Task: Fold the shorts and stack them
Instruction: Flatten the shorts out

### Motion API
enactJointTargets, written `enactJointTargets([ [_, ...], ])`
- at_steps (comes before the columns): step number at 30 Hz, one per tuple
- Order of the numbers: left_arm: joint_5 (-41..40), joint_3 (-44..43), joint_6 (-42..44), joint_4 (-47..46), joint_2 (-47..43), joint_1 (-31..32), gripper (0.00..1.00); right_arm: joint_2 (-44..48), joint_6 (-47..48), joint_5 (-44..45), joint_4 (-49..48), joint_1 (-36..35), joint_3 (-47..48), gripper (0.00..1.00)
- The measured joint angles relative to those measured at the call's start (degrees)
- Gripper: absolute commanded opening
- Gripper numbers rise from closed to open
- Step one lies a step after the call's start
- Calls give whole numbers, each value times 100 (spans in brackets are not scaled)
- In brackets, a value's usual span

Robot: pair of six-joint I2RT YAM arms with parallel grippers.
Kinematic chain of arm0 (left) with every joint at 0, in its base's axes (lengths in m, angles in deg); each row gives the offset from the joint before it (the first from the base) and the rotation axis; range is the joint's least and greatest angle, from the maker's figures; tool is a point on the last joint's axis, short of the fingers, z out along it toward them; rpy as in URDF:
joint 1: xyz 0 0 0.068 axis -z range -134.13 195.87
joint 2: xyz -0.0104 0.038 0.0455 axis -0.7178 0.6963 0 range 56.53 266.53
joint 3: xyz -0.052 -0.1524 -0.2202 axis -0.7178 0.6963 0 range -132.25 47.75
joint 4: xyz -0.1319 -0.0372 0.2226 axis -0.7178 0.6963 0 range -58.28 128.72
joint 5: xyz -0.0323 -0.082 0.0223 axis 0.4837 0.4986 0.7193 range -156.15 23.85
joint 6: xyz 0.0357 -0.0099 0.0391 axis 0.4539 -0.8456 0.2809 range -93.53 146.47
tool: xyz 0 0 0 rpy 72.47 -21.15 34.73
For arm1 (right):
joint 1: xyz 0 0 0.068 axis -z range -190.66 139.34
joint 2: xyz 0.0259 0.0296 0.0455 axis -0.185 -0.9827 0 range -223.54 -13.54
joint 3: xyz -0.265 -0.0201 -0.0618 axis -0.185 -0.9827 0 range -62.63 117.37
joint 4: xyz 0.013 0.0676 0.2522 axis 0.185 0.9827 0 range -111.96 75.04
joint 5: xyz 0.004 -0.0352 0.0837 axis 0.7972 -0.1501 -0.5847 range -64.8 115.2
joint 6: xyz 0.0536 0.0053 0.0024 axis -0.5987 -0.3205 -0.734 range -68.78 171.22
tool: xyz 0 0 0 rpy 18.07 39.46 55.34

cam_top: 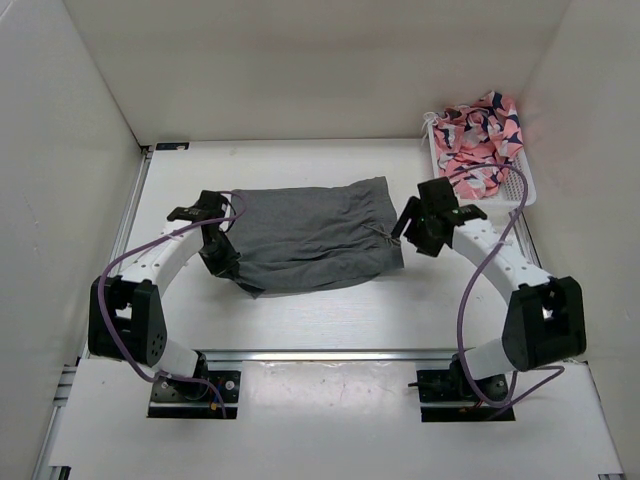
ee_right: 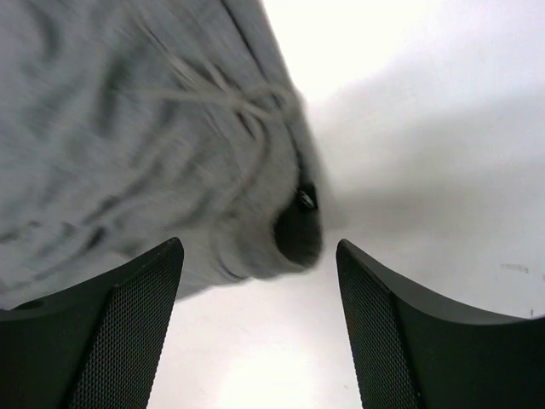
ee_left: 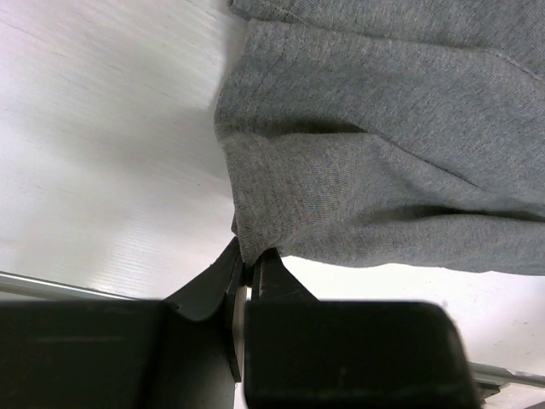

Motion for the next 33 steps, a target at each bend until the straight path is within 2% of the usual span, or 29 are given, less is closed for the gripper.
enactJointTargets([
  [6, 0, -7, -2, 4, 0, 9, 10, 863, -140, -66, -13, -59, -1405, 73],
  [10, 0, -35, -4, 2, 2, 39, 10, 1263, -103, -343, -153, -92, -1836, 78],
  [14, 0, -48, -4, 0, 11, 46, 10, 1150, -127, -734, -575, -144, -2096, 80],
  [20, 0, -52, -4, 2, 48, 46, 10, 345, -273, -1176, -1541, -153, -2114, 79],
  [26, 0, -63, -7, 2, 101, 92, 10, -144, -374, -1228, -2197, -153, -2103, 65],
  [31, 0, -68, -4, 2, 101, 92, 10, -304, -474, -1106, -2444, -157, -2092, 42],
  [33, 0, -70, -4, 0, 101, 92, 10, -343, -485, -988, -2496, -157, -2092, 42],
])
